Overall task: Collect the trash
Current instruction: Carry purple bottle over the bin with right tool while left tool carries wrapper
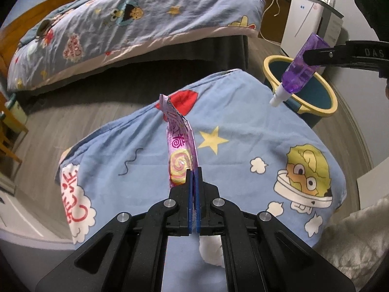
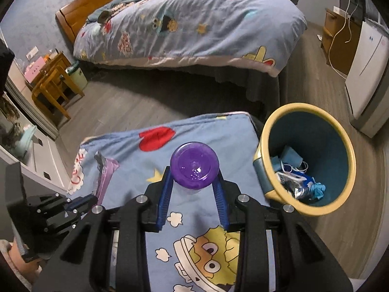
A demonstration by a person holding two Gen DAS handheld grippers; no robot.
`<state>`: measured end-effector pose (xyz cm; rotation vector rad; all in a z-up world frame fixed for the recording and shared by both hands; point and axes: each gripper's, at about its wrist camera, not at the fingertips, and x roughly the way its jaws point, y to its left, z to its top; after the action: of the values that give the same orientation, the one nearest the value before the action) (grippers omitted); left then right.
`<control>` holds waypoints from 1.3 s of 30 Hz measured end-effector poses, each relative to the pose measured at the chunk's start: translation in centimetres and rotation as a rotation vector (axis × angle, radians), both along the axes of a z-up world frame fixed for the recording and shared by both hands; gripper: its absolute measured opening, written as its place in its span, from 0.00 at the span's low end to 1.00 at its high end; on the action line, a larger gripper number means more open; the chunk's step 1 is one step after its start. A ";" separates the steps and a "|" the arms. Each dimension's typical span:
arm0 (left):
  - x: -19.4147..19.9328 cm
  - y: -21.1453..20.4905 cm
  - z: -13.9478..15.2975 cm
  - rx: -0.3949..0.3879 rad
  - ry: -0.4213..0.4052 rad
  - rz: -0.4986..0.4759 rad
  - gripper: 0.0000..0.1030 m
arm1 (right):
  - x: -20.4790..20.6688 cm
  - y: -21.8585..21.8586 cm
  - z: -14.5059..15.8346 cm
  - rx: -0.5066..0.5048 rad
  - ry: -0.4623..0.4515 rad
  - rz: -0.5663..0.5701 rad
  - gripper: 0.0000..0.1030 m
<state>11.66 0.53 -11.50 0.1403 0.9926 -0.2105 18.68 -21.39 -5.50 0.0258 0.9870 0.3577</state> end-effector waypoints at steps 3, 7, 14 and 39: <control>0.3 -0.3 0.5 -0.005 -0.009 0.001 0.02 | 0.5 -1.1 0.6 0.015 -0.010 0.003 0.31; 1.1 -2.0 2.0 -0.008 -0.039 -0.020 0.02 | 1.5 -3.3 1.3 0.093 -0.017 -0.033 0.31; 3.4 -6.7 2.9 -0.018 -0.063 -0.086 0.02 | 2.6 -6.6 1.7 0.121 -0.033 -0.084 0.31; 9.8 -20.5 2.9 -0.017 -0.053 -0.282 0.02 | 6.3 -20.7 -4.0 0.038 0.055 -0.394 0.31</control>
<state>21.50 -20.02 -8.55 0.2697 0.9159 -0.4702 24.94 -42.13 -9.47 0.2624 1.0041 0.0137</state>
